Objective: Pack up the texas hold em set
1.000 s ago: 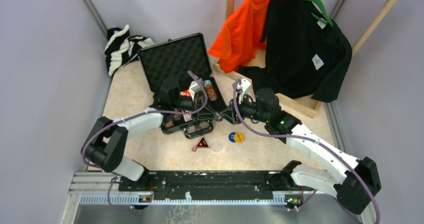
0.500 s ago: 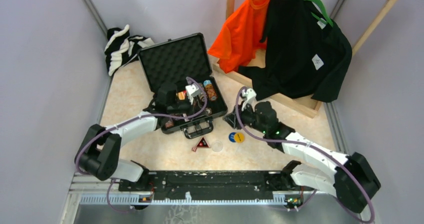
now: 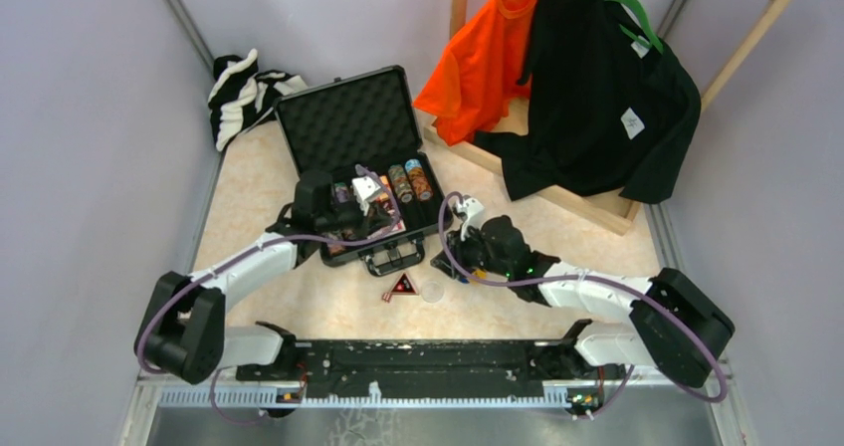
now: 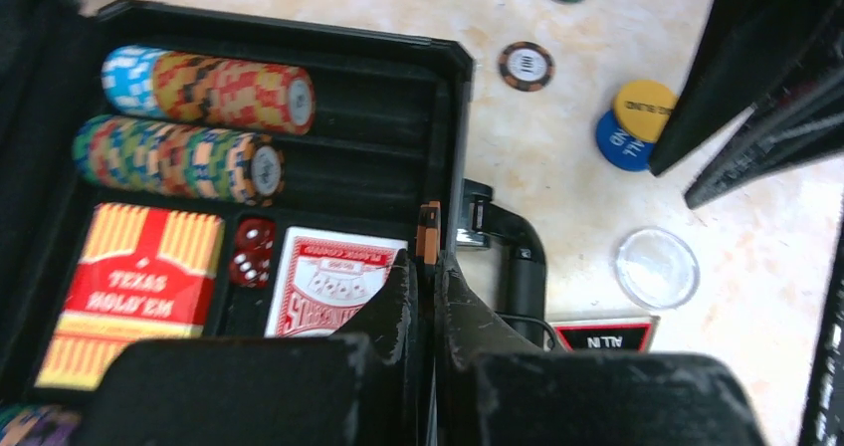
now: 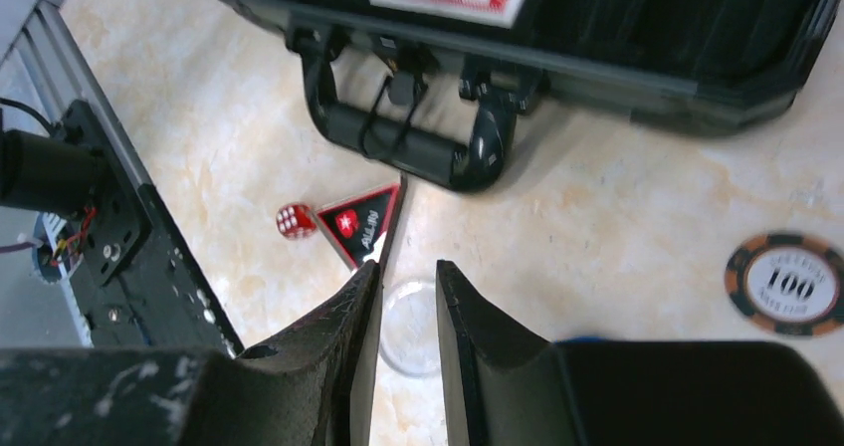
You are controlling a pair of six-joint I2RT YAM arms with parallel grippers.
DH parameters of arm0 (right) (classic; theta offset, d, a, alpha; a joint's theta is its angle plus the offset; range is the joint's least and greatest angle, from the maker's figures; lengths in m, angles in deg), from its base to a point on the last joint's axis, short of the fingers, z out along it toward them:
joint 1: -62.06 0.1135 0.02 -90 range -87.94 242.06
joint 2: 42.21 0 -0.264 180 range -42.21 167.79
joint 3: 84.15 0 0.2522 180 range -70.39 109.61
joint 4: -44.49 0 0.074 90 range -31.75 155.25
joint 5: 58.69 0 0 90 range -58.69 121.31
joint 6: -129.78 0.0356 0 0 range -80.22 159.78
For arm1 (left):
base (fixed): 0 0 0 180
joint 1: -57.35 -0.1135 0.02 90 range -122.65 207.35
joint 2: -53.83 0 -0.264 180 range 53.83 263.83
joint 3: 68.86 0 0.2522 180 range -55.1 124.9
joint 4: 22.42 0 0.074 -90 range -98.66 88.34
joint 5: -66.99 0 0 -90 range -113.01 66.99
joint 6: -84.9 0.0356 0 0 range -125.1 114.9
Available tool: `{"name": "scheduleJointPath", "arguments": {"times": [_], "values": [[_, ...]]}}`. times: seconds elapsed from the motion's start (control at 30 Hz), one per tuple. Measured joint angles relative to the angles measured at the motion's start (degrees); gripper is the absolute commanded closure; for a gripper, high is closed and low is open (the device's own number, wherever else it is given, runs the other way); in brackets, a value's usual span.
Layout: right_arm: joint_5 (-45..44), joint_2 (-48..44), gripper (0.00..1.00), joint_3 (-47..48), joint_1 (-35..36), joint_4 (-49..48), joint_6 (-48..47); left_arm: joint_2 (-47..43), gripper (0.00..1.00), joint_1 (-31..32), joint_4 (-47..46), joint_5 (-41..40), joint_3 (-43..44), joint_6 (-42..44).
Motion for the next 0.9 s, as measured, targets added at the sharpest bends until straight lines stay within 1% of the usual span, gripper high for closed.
{"name": "scheduleJointPath", "arguments": {"times": [0.1,0.2,0.27,0.33,0.4,0.57,0.73,0.9], "values": [[0.07,0.04,0.74,2.25,0.00,0.04,-2.47,2.62,1.00,-0.48,0.59,5.64,1.07,1.31],[1.27,0.28,0.72,7.21,0.00,0.15,-6.78,5.33,1.00,-0.48,1.07,11.32,2.49,1.84],[1.70,0.90,0.68,11.10,-0.04,0.55,-9.57,5.99,1.00,-0.48,0.66,14.10,2.67,1.05],[2.58,1.49,0.62,15.13,-1.16,0.98,-12.15,5.99,1.00,-0.48,-0.02,14.40,2.64,0.44],[4.09,1.79,0.59,17.90,-3.10,0.98,-13.86,5.97,1.00,-0.48,-2.51,14.82,2.36,-0.90],[8.13,3.23,0.60,21.66,-9.11,2.29,-17.16,5.97,1.00,-0.48,-8.94,16.92,1.60,-4.48],[12.63,4.13,0.62,22.84,-9.49,5.77,-19.91,5.66,1.00,-0.48,-12.41,19.61,1.60,-6.75],[18.18,4.55,0.62,24.09,-9.49,7.04,-20.98,3.19,1.00,-0.48,-14.95,20.74,1.05,-7.85]]}}
